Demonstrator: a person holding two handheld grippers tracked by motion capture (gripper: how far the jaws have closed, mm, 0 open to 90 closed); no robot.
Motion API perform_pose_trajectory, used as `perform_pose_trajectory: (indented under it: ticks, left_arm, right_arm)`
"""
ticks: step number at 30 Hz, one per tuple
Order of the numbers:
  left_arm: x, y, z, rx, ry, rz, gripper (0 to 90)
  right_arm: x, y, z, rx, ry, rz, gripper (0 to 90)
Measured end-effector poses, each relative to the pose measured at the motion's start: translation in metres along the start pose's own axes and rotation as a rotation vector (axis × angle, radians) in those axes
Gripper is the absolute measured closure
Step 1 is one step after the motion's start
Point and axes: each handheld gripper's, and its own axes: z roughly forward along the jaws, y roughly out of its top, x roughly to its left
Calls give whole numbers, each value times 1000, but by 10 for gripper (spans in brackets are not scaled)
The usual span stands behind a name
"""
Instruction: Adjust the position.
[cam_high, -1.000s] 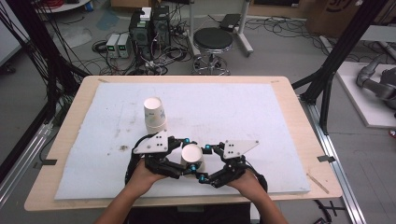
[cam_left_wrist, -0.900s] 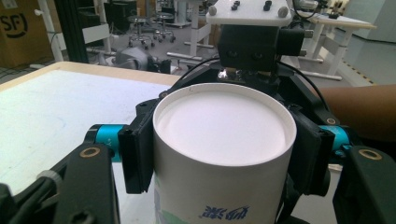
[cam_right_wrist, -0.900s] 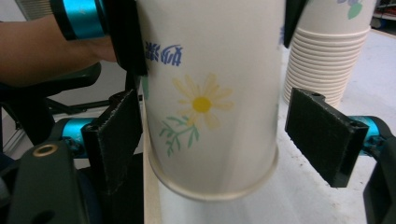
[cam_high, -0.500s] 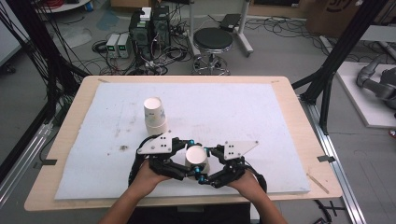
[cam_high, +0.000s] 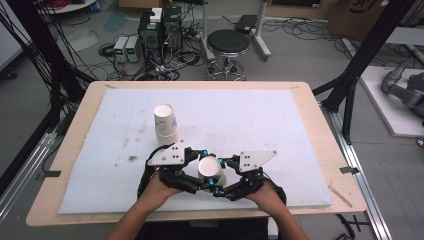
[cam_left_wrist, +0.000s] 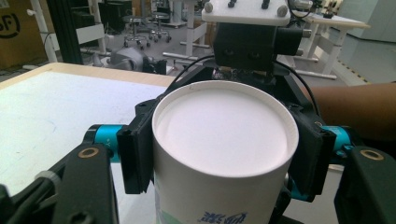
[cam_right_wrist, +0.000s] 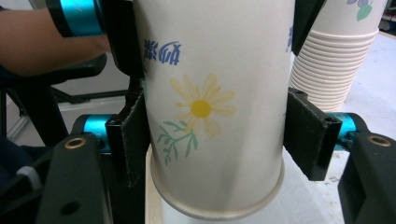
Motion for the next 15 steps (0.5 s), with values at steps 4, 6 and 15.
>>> perform_pose_trajectory:
  ticks: [4, 6, 15]
  left_arm:
    - [-1, 1, 2, 11, 24, -18, 175]
    - [-1, 1, 0, 7, 15, -15, 173]
    - [1, 5, -8, 61, 34, 6, 159]
  right_arm:
    - [1, 1, -1, 26, -8, -22, 314]
    - [1, 2, -2, 40, -12, -30, 315]
    - [-4, 12, -8, 148, -48, -87, 317]
